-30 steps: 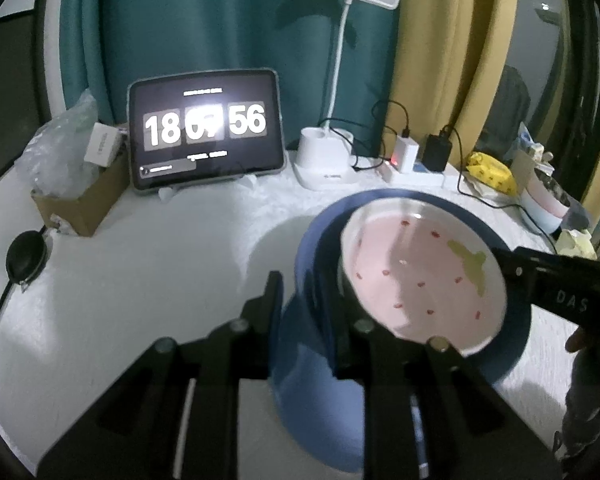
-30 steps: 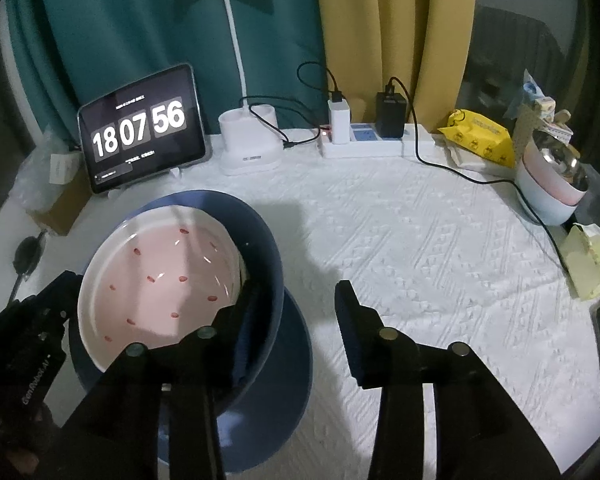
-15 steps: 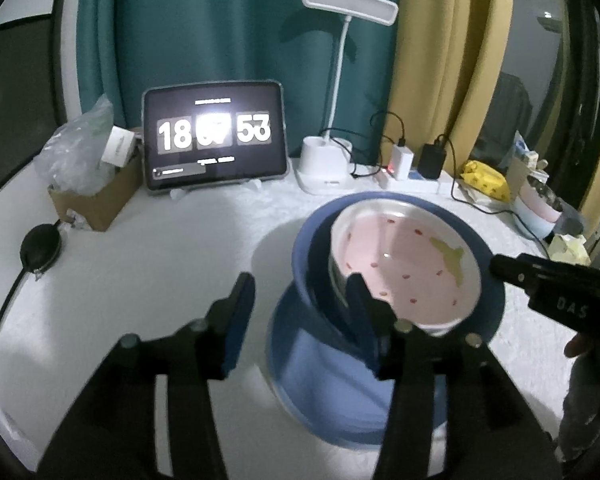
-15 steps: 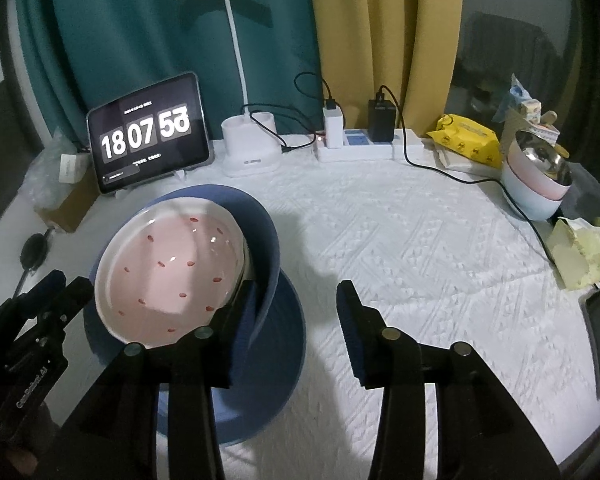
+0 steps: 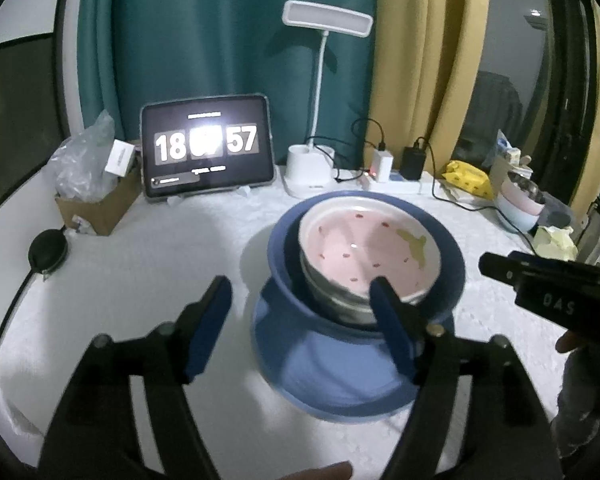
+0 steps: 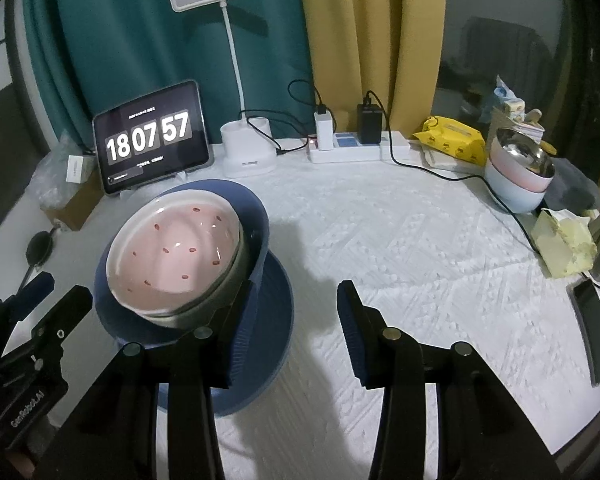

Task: Organize plates and bowls

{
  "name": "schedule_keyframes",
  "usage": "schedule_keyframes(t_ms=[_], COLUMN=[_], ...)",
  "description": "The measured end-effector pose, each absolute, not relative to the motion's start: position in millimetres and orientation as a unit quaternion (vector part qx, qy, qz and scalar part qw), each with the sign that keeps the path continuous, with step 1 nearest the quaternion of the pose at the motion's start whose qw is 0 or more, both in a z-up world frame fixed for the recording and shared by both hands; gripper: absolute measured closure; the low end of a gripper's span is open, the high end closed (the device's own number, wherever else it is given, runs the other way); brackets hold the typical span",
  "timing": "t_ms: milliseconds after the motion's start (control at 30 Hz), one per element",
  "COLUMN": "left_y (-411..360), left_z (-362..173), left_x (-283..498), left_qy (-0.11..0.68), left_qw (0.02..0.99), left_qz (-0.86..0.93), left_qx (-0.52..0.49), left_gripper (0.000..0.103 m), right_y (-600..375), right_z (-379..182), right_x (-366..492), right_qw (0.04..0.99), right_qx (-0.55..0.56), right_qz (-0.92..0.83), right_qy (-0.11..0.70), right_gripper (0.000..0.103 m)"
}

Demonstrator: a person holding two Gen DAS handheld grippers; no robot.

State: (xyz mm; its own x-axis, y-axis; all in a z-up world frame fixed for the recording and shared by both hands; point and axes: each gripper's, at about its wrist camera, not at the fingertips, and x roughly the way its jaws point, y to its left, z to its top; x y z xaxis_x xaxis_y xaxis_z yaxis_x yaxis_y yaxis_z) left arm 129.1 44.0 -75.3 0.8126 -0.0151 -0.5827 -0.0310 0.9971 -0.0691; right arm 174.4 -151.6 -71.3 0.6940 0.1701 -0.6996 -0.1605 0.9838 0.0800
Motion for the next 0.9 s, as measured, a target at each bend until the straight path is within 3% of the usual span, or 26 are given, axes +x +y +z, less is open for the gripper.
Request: schedule_keyframes(t_ms=[167,900], left_y=[37,8], left_z=[-73,-61], left_x=[119,67], left_qy=[0.304,0.283], left_qw=[0.952,0.959], left_qz=[0.0,-0.013], left_qx=[-0.036,-0.027], left_gripper=[0.024,0.023], right_y=[-157,-182], right_z=[-70,-58], right_x=[163,111], right_qw=[0.922,0.933], right_qx=[0.007,0.006], right_qz=[0.089,0.077], right_qy=[0.377,0.352], right_gripper=[0.059,0.059])
